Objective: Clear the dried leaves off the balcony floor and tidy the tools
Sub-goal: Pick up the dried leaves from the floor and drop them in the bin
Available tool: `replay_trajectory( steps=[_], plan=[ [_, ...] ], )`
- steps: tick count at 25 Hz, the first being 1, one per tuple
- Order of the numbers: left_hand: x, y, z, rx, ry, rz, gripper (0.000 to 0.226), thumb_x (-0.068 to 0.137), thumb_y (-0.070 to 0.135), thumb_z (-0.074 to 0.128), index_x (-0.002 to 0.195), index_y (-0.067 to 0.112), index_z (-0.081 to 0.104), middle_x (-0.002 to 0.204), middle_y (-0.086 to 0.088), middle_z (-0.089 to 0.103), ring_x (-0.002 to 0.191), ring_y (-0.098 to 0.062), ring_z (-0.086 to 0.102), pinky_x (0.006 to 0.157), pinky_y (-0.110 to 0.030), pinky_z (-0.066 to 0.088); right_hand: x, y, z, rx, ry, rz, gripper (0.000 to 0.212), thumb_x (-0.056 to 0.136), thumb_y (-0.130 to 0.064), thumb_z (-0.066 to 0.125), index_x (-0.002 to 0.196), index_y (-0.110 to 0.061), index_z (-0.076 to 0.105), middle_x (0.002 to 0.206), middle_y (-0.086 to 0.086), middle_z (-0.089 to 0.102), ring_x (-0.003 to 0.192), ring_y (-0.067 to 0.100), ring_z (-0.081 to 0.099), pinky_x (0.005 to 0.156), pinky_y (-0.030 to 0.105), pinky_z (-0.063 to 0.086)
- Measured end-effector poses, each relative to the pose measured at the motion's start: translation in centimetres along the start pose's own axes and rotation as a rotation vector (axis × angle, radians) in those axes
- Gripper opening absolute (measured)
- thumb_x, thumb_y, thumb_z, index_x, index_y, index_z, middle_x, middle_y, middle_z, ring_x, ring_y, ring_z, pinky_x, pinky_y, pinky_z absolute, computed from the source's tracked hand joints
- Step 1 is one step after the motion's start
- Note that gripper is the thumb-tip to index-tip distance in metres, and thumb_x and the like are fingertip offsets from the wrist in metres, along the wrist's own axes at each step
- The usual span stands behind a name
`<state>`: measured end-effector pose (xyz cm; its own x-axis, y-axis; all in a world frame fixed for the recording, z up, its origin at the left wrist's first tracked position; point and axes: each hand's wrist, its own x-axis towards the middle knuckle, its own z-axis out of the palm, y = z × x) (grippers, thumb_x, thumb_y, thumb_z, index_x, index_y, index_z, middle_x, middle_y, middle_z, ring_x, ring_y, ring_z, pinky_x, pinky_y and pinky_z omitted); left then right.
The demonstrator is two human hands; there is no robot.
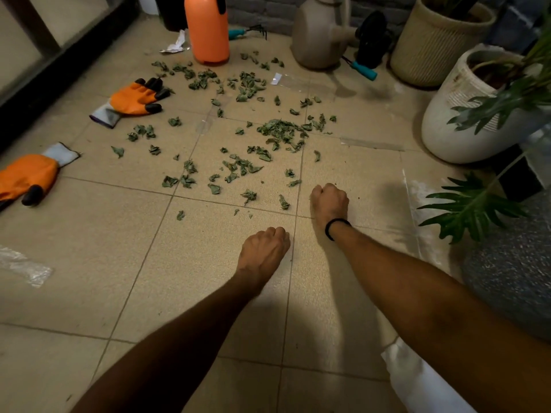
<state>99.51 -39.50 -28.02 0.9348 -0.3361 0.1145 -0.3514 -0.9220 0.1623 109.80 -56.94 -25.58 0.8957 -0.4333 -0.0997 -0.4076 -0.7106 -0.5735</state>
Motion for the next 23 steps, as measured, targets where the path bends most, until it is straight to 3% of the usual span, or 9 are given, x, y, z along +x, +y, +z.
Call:
replay_trajectory(
  steps=[3, 4, 6, 10, 12, 18, 23],
  plan=[
    [-0.2, -0.7, -1.7, -0.285, -0.031, -0.222, 0.032, 0.106, 0.033, 0.037, 0.095, 0.012, 0.058, 0.080, -0.003, 0.061, 0.067, -0.022, 0.057, 0.059, -0.032, 0.045, -0.4, -0.6, -1.3, 0.807, -0.193, 0.563, 0.022, 0.095, -0.023, 0.055, 0.076, -0.012, 0.057, 0.071, 0.003, 0.056, 0.058, 0.016, 0.051, 0.049, 0.022, 0.043],
    [-0.1, -1.1, -2.5, -0.419, -0.040, -0.286, 0.034, 0.106, 0.035, 0.037, 0.090, 0.012, 0.058, 0.076, -0.002, 0.059, 0.065, -0.021, 0.055, 0.057, -0.030, 0.040, -0.8, -0.7, -1.6, 1.019, -0.286, 0.669, 0.021, 0.096, -0.020, 0.055, 0.076, -0.014, 0.054, 0.066, 0.001, 0.050, 0.049, 0.012, 0.044, 0.040, 0.019, 0.038],
    [-0.2, -2.2, -4.3, -0.649, -0.021, -0.401, 0.036, 0.104, 0.032, 0.044, 0.076, 0.014, 0.056, 0.066, 0.001, 0.054, 0.060, -0.018, 0.051, 0.051, -0.027, 0.031, -1.5, -0.8, -1.9, 1.221, -0.449, 0.722, 0.025, 0.099, -0.017, 0.049, 0.074, -0.017, 0.048, 0.055, -0.003, 0.041, 0.036, 0.007, 0.032, 0.028, 0.018, 0.025],
    [-1.2, -5.1, -7.7, -1.206, 0.096, -0.782, 0.036, 0.100, 0.023, 0.052, 0.065, 0.015, 0.050, 0.052, 0.000, 0.045, 0.042, -0.013, 0.042, 0.043, -0.020, 0.032, -3.0, -3.2, -2.7, 1.312, -0.645, 0.681, 0.030, 0.103, -0.020, 0.044, 0.074, -0.016, 0.047, 0.045, -0.005, 0.041, 0.031, 0.004, 0.033, 0.027, 0.014, 0.022],
    [-2.2, -6.4, -9.7, -1.425, 0.150, -0.921, 0.033, 0.100, 0.017, 0.049, 0.068, 0.014, 0.047, 0.050, 0.001, 0.037, 0.035, -0.010, 0.031, 0.040, -0.017, 0.024, -4.7, -5.5, -2.0, 1.290, -0.745, 0.670, 0.030, 0.104, -0.023, 0.044, 0.075, -0.016, 0.047, 0.044, -0.004, 0.042, 0.030, 0.005, 0.034, 0.026, 0.015, 0.023],
    [-9.1, -12.3, -16.2, -1.677, 0.382, -1.116, 0.039, 0.100, 0.017, 0.046, 0.063, 0.022, 0.032, 0.053, 0.003, 0.020, 0.041, -0.011, 0.013, 0.042, -0.021, 0.012, -12.4, -15.8, 2.4, 1.184, -1.091, 0.682, 0.035, 0.103, -0.031, 0.047, 0.072, -0.016, 0.046, 0.044, -0.003, 0.043, 0.030, 0.007, 0.036, 0.027, 0.015, 0.025],
    [-20.7, -18.4, -23.1, -1.814, 0.791, -1.250, 0.043, 0.103, 0.023, 0.045, 0.063, 0.022, 0.029, 0.047, 0.006, 0.017, 0.034, -0.008, 0.012, 0.032, -0.019, 0.011, -24.7, -26.5, 7.2, 1.047, -1.427, 0.582, 0.035, 0.101, -0.020, 0.045, 0.066, -0.019, 0.039, 0.043, -0.005, 0.037, 0.029, 0.006, 0.031, 0.026, 0.016, 0.024]
  ],
)
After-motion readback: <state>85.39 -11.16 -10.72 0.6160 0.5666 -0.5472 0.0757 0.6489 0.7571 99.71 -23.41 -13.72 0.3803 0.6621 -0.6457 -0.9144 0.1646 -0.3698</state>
